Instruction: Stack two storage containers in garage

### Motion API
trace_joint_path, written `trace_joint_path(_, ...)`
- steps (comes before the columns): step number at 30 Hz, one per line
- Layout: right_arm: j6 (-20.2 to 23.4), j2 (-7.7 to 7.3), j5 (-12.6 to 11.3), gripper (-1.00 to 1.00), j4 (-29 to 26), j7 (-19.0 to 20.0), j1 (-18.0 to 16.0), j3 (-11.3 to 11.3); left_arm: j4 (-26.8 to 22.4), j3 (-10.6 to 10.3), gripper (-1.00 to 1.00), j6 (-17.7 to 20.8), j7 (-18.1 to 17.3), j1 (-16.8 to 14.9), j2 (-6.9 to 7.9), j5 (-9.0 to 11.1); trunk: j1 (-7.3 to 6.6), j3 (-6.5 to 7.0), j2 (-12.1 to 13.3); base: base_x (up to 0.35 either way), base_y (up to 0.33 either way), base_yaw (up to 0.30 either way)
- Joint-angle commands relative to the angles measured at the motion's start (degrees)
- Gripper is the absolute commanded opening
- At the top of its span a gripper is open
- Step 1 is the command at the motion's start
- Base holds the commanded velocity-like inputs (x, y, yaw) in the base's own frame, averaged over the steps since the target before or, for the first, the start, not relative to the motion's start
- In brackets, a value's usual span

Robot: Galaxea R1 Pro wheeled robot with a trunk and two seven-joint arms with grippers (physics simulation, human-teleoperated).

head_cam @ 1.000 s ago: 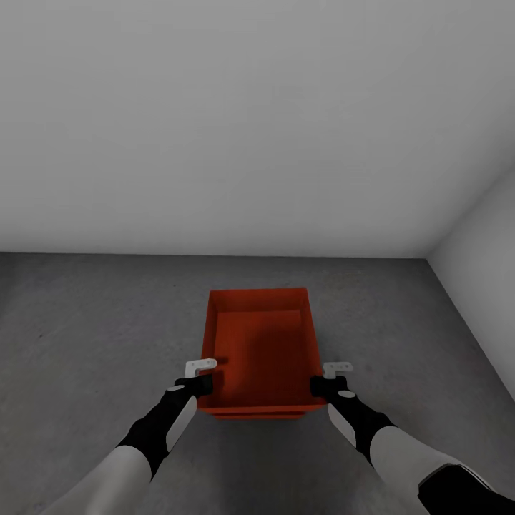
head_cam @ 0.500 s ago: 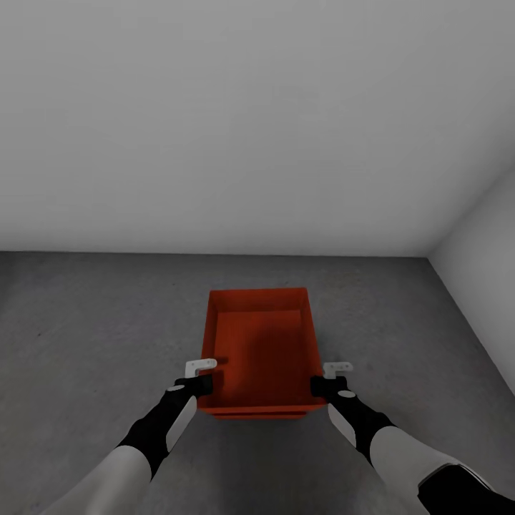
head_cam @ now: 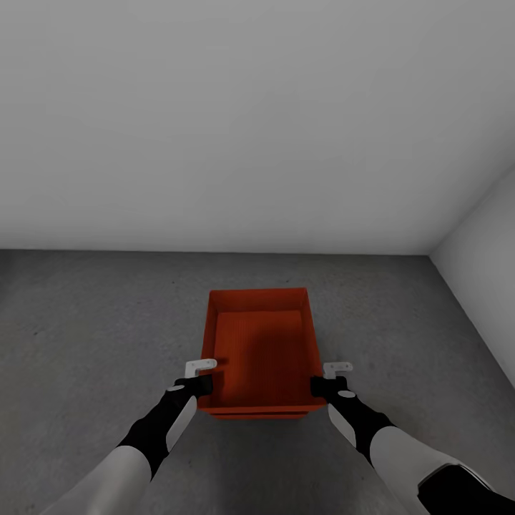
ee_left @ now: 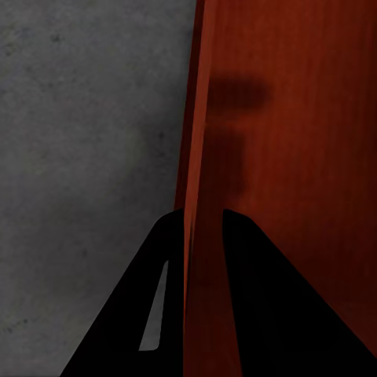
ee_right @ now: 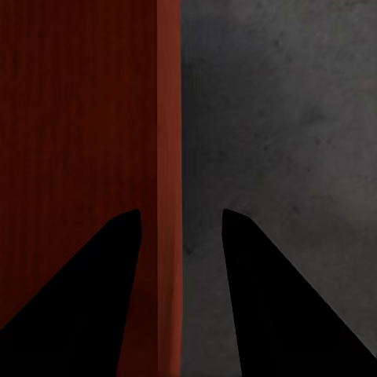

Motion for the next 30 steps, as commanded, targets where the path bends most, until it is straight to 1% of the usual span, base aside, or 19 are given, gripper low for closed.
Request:
trace_joint_path(1,-0.21,-0.29,-0.75,-1.0,0.76,-1.01,-0.04,-1.02,-0.26,3.45,-1.0,0.41,0.97,-0.04,0.12,-1.39,0.22,-0.22,-0.44,0.0,0.0,0.0)
trace_joint_path(19,-0.17,-0.29,-0.78,-1.0,0.73,-1.03,-0.03,-1.02,-0.26,3.44,-1.0,0.41,0.97,-0.04,0.12,-1.39,4.18,-3.45,-7.66,0.0,0.0,0.0)
trace_joint_path(28,-0.19,-0.29,-0.74,-1.0,0.74,-1.03,-0.03,-1.03,-0.26,3.49,-1.0,0.41,0.97,-0.04,0.12,-1.39,4.18,-3.45,-7.66,0.0,0.0,0.0)
trace_joint_path(30,-0.18,-0.29,-0.74,-1.0,0.73,-1.03,-0.02,-1.02,-0.26,3.48,-1.0,0.41,0.97,-0.04,0.12,-1.37,4.62,-3.81,-8.46,0.0,0.0,0.0)
